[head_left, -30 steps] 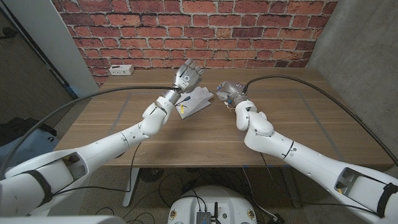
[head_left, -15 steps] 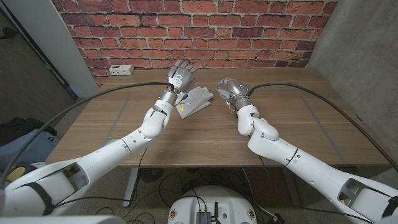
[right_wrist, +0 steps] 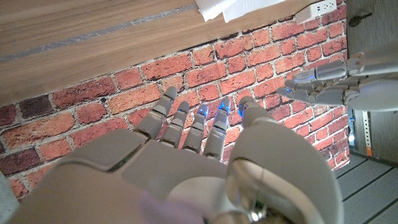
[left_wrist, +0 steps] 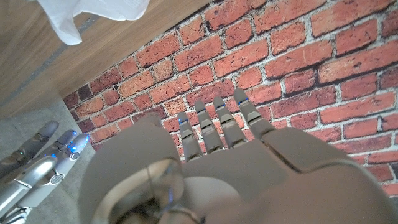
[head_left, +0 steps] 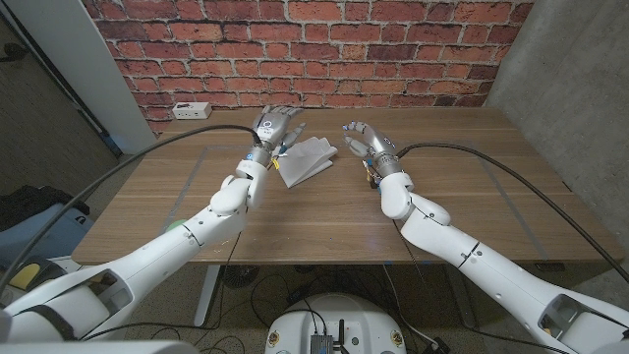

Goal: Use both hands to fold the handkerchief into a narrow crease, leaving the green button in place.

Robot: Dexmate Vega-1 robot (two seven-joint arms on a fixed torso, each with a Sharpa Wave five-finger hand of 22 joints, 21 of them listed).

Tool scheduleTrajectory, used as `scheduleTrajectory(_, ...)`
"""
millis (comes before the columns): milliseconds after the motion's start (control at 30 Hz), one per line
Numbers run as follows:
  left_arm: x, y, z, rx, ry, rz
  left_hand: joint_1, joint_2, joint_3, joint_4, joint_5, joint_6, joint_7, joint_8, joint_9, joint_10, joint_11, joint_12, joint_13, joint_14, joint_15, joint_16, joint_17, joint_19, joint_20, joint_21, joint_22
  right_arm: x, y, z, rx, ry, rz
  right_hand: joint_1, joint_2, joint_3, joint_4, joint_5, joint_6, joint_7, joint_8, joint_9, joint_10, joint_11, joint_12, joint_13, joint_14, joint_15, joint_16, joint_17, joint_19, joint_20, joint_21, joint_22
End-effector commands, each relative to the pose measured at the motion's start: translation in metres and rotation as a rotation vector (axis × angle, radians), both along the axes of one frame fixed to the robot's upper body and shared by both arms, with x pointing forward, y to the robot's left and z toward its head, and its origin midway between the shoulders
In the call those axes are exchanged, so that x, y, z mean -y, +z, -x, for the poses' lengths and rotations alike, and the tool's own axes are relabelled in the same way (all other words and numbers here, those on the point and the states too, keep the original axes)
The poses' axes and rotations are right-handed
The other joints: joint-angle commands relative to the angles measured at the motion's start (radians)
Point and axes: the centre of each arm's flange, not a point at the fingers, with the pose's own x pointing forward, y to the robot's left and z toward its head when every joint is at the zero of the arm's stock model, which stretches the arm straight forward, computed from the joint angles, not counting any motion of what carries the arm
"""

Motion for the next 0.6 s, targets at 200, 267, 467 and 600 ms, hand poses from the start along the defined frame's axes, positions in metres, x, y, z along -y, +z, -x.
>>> scheduleTrajectory(200,-0.021,-0.003,-0.004,-0.147,-0.311,0.330,-0.031,0.004,0.021,0.003,-0.006,-0.026,0.015,-0.002,-0.002,-0.028,0.016,0.004,-0.001,-0.033,-0.047,-0.003,0.003,-0.042,0.008,-0.014,0.005,0.014,-0.002,-0.004,0.007,0.203,-0.201,-0.017,0.005,0.000,0.012,0.005,-0.012,0.007,-0.004,0.002,-0.005,0.017,0.000,0.003,-0.002,-0.052,0.007,0.005,0.000,-0.007,0.000,0.002)
scheduleTrajectory(267,-0.023,-0.003,-0.006,-0.166,-0.345,0.358,-0.035,0.003,0.023,0.003,-0.007,-0.028,0.020,-0.001,-0.002,-0.031,0.019,0.004,-0.001,-0.035,-0.045,-0.002,0.003,-0.048,0.009,-0.016,0.005,0.016,-0.002,-0.005,0.005,0.221,-0.220,-0.018,0.005,0.000,0.012,0.005,-0.011,0.009,-0.003,0.002,-0.004,0.023,0.001,0.003,-0.001,-0.049,0.008,0.006,-0.001,-0.007,0.000,0.002)
scheduleTrajectory(467,-0.028,-0.007,-0.008,-0.202,-0.436,0.441,-0.049,0.002,0.029,0.003,-0.008,-0.030,0.036,0.002,-0.002,-0.044,0.032,0.006,-0.001,-0.046,-0.032,-0.001,0.003,-0.062,0.012,-0.021,0.006,0.020,-0.004,-0.007,-0.004,0.285,-0.276,-0.023,0.006,-0.001,0.013,0.006,-0.007,0.018,0.000,0.002,0.001,0.034,0.004,0.003,0.002,-0.042,0.010,0.006,-0.002,-0.006,-0.001,0.002)
scheduleTrajectory(600,-0.032,-0.010,-0.010,-0.231,-0.497,0.489,-0.059,0.002,0.032,0.005,-0.009,-0.033,0.049,0.002,-0.003,-0.048,0.040,0.007,-0.001,-0.051,-0.027,0.001,0.003,-0.073,0.017,-0.024,0.007,0.023,-0.007,-0.008,-0.006,0.329,-0.328,-0.024,0.005,-0.002,0.013,0.006,-0.005,0.022,0.001,0.002,0.004,0.037,0.006,0.003,0.003,-0.041,0.010,0.007,-0.003,-0.004,-0.001,0.002)
